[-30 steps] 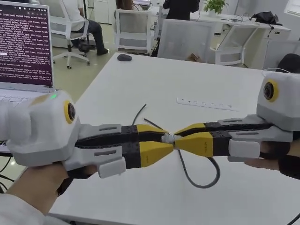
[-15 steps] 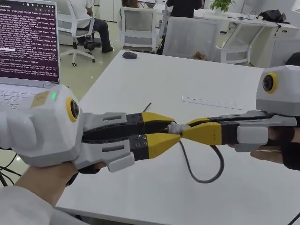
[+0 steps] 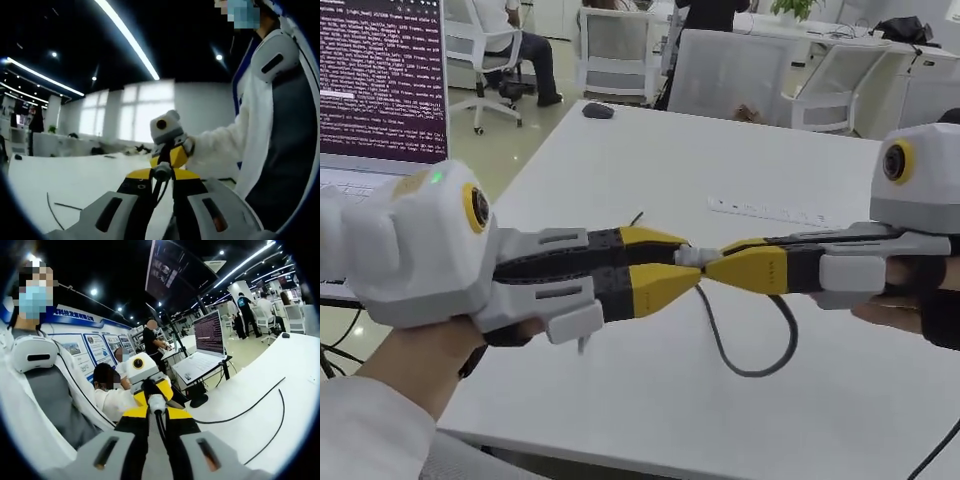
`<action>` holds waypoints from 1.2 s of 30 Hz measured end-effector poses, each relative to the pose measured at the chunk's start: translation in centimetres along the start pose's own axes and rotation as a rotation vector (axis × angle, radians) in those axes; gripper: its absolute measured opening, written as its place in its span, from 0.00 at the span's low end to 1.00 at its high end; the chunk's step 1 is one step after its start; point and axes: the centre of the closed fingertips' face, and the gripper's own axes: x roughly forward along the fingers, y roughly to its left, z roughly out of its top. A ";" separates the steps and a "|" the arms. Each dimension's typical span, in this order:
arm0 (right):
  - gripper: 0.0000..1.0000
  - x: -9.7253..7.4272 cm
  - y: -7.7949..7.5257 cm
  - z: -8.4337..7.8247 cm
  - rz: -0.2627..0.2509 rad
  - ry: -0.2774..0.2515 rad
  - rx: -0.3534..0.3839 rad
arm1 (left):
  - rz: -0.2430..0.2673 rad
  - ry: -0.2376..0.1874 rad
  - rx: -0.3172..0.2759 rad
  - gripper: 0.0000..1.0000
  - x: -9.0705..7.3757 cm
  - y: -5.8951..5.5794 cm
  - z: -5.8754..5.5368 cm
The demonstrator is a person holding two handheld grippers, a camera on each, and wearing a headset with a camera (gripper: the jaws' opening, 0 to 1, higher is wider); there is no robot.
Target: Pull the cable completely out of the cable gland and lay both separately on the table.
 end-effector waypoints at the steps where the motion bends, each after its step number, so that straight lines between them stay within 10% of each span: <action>1: 0.11 0.0 0.0 -0.2 -0.006 0.004 -0.002 | -0.002 0.007 -0.015 0.14 0.1 0.1 -0.2; 15: 0.10 -0.1 -0.2 -1.3 -0.093 0.068 -0.204 | -0.047 0.043 -0.228 0.14 0.2 -0.1 -1.7; 25: 0.11 -0.3 0.4 -2.4 -0.096 0.133 -0.658 | -0.089 0.090 -0.353 0.14 0.5 -0.9 -2.9; 36: 0.13 -0.9 -0.7 -3.2 -0.103 0.082 -0.626 | -0.071 0.124 -0.268 0.15 1.0 -1.1 -3.5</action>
